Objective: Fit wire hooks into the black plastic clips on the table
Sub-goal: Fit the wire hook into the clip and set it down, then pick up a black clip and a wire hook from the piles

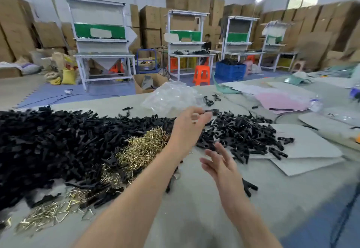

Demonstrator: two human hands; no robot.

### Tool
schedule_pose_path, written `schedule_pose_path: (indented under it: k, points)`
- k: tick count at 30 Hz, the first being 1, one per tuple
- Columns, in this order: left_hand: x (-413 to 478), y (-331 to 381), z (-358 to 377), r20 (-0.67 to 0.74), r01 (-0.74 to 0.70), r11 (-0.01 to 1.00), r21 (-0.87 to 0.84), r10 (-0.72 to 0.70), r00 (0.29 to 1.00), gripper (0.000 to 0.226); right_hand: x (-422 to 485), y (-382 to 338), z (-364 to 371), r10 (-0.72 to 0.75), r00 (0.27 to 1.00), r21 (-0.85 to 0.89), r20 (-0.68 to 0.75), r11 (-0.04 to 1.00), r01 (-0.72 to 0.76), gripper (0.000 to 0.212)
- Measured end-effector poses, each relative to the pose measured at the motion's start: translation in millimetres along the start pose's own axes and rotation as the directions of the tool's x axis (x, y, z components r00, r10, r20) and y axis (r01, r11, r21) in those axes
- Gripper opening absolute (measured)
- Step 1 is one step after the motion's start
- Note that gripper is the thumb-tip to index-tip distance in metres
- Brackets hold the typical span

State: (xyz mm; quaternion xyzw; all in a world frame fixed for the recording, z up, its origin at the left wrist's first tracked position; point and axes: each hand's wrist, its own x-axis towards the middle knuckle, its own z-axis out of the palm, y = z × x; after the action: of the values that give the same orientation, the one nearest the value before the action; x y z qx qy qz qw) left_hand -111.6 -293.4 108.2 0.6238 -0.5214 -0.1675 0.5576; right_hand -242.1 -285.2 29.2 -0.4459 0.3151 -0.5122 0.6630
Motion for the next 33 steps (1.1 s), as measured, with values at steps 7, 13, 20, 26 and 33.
schedule_pose_path:
  k: [7, 13, 20, 26, 33]
  points:
    - [-17, -20, 28, 0.164, -0.092, 0.965, 0.244, 0.052, 0.985, 0.029, -4, -11, -31, -0.033, 0.999, -0.206, -0.005, 0.978, 0.031, 0.031]
    - [-120, -112, -93, -0.04, -0.023, 0.79, 0.613, 0.061, 0.997, 0.029, -22, 26, 29, -0.012, 0.981, -0.306, 0.192, 0.949, 0.071, 0.034]
    - [-209, -148, -216, -0.369, 0.347, 0.562, 0.751, -0.079, 0.926, 0.067, -57, 94, 145, -0.041, 0.805, -0.513, 0.591, 0.752, 0.415, 0.037]
    - [-195, -170, -244, -0.456, 0.461, 0.525, 0.715, -0.148, 0.877, 0.067, -62, 150, 216, 0.007, 0.649, -0.639, 0.76, 0.187, 0.746, 0.048]
    - [-153, -192, -264, -0.555, 0.551, 0.414, 0.724, -0.125, 0.823, 0.081, -39, 172, 245, -0.038, 0.72, -0.721, 0.693, -0.014, 0.693, 0.052]
